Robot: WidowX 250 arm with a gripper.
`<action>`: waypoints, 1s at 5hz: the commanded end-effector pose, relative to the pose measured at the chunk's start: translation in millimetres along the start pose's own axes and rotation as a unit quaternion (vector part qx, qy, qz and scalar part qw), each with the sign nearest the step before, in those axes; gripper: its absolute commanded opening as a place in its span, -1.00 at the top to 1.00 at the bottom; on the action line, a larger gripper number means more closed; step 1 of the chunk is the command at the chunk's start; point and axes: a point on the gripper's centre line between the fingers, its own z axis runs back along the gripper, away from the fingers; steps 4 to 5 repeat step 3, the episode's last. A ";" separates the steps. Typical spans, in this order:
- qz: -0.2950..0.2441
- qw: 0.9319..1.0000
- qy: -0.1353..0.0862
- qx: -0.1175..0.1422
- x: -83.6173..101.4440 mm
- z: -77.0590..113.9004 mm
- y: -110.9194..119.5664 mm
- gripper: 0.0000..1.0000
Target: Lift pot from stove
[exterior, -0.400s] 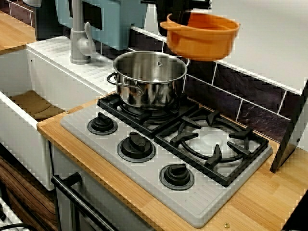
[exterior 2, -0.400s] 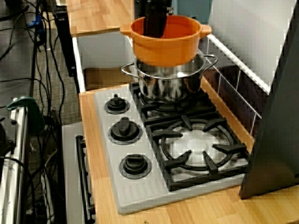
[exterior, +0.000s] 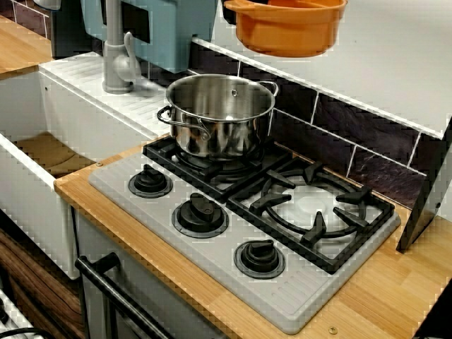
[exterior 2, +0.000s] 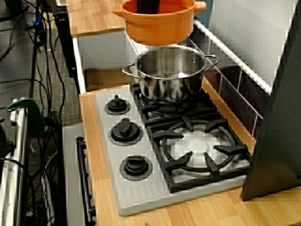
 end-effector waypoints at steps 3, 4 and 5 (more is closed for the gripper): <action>-0.013 0.999 -0.044 -0.024 -19.7 42.1 4.0 1.00; -0.013 0.999 -0.044 -0.024 -19.7 42.1 4.0 1.00; -0.013 0.999 -0.044 -0.024 -19.7 42.1 4.0 1.00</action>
